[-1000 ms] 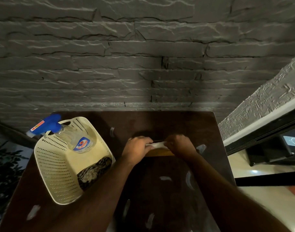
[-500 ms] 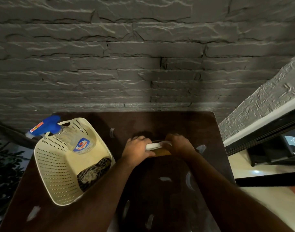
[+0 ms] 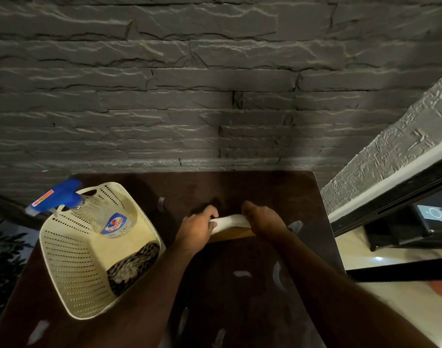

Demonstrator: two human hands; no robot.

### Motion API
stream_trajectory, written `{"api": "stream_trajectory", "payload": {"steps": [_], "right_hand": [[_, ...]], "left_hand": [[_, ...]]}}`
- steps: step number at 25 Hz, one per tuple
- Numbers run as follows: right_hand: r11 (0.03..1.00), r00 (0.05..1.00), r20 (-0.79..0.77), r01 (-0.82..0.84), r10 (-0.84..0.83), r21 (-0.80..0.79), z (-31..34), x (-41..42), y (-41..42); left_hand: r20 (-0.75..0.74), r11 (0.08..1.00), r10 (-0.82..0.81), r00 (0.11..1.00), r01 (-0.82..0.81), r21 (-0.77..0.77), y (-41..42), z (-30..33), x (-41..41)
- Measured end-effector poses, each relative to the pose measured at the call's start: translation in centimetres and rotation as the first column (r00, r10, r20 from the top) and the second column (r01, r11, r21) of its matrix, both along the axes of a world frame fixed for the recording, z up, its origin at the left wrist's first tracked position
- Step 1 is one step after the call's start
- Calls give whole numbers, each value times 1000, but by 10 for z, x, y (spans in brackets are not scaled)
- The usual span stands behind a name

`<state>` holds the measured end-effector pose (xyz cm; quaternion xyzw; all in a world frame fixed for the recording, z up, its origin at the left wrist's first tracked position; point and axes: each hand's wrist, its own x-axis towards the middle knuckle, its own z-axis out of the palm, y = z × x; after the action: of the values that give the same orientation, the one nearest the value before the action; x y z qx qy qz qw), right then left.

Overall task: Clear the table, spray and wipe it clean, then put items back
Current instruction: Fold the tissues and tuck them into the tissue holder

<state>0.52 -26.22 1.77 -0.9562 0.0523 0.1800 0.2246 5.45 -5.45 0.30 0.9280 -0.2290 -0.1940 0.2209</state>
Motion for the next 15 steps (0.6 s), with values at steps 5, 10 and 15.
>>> {"api": "stream_trajectory", "payload": {"steps": [5,10,15], "right_hand": [[1000,999,-49,-18,18,-17,-3,4,-1],[997,994,-99,-43,37,-64,-6,4,-5],[984,986,-167,-39,10,-173,-7,-3,-27]], "left_hand": [[11,999,-33,999,33,5,2,-7,1],[-9,998,-46,999,47,37,3,-12,4],[93,989,3,996,-17,147,17,-18,7]]}}
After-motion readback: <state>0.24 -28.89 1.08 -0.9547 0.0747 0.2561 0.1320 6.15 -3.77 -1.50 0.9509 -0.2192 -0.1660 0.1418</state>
